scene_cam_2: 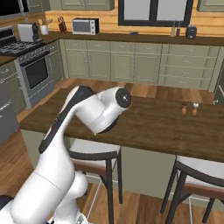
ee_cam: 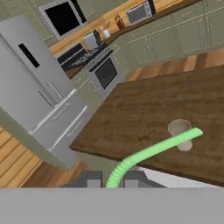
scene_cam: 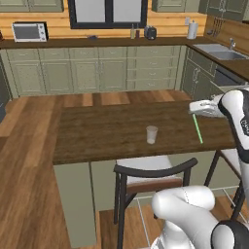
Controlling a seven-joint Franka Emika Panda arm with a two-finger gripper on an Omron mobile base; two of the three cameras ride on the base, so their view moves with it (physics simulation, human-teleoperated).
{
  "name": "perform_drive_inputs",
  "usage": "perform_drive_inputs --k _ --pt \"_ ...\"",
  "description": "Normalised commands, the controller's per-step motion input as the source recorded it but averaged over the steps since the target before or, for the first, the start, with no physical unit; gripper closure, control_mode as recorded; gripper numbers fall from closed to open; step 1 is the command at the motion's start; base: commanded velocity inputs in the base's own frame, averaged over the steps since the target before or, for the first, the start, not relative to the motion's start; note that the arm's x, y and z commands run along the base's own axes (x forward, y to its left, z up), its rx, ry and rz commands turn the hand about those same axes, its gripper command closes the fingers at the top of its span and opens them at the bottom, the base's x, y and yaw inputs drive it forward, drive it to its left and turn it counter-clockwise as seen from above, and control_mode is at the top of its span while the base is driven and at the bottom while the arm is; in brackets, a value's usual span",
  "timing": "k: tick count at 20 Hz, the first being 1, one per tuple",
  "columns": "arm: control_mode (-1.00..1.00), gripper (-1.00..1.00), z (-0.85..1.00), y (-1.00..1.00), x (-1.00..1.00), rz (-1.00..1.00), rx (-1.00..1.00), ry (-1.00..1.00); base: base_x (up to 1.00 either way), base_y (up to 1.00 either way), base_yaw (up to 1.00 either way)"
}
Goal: Take a straw from the drawer in front and place it inside the glass cup on the dining counter.
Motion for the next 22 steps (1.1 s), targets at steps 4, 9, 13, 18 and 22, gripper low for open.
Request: perform_drive_inputs --k 4,9,13,18,22 --pt "-1.0 1.0 0.21 0.11 0.37 0.29 0.19 -0.2 0.0 0.0 0.0" --pt "-1.0 1.0 0.05 0.05 0.14 0.3 0.13 -0.27 0.0 0.0 0.0" --pt "-1.0 1.0 0.0 0.26 0.08 0.28 0.09 -0.25 0.0 0.0 0.0" --pt "-1.0 1.0 0.0 0.09 0.25 0.21 0.08 -0.21 0.0 0.0 0.0" --pt "-1.0 1.0 0.0 0.0 0.4 0.06 0.0 -0.04 0.0 0.0 0.0"
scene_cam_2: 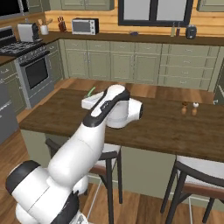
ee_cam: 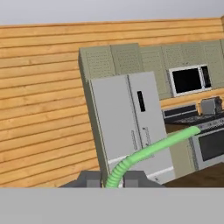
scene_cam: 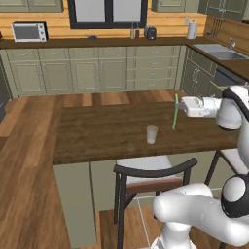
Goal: Take a straw from the drawer in front and place it inside the glass cup on the dining counter.
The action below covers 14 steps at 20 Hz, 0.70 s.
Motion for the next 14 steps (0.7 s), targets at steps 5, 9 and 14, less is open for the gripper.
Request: perform_drive_inputs --k 5,9,14 --pt "-1.0 1.0 0.0 0.05 0.6 0.0 0.0 0.08 0.0 0.0 0.0" --pt "-1.0 1.0 -0.04 0.14 0.71 0.0 0.0 0.15 0.0 0.0 0.0" --pt "-1.0 1.0 -0.33 0.04 0.55 0.0 0.0 0.15 0.0 0.0 0.0"
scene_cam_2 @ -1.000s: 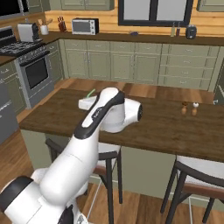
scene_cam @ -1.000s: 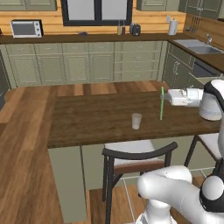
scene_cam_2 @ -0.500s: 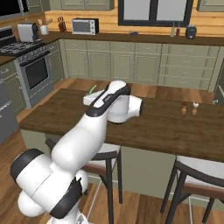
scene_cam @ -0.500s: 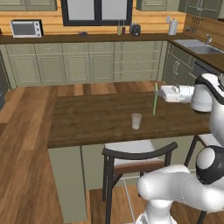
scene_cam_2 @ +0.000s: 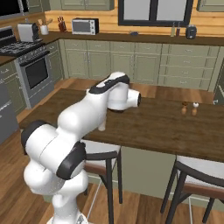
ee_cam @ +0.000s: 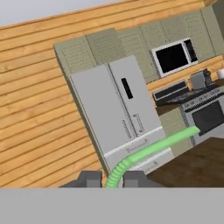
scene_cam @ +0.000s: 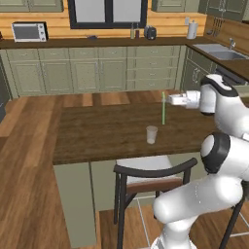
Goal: Take a straw from the drawer in front and place it inside the glass cup on the dining counter.
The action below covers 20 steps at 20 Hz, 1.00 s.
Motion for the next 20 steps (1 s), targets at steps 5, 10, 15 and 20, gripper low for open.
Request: perform_drive_inputs --k 5,10,15,20 --pt "-1.0 1.0 -0.47 0.0 0.44 0.0 0.0 0.13 0.0 0.0 0.0" --pt "-1.0 1.0 -0.33 0.0 0.52 0.0 0.02 0.09 0.0 0.0 0.0" --pt "-1.0 1.0 -0.28 0.0 0.58 0.0 0.02 0.06 0.0 0.0 0.0" --pt "-1.0 1.0 -0.21 0.0 0.58 0.0 0.01 0.04 0.0 0.0 0.0"
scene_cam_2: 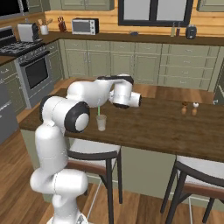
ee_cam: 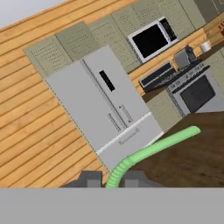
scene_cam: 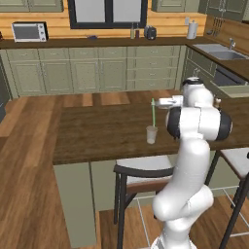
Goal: Take a straw from the drawer in front and place it inside the glass cup on the dining counter.
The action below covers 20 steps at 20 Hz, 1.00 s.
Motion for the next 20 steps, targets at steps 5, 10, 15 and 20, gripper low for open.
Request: perform_drive_inputs --k 5,10,15,20 --pt "-1.0 1.0 -0.26 0.0 0.31 0.0 0.0 0.02 0.0 0.0 0.0" --pt "-1.0 1.0 -0.27 0.0 0.27 0.01 0.0 0.01 0.0 0.0 0.0" --pt "-1.0 1.0 -0.27 0.0 0.08 0.02 0.0 0.0 0.0 0.0 0.0" --pt "-1.0 1.0 -0.27 0.0 0.0 0.03 0.0 0.0 0.0 0.0 0.0"
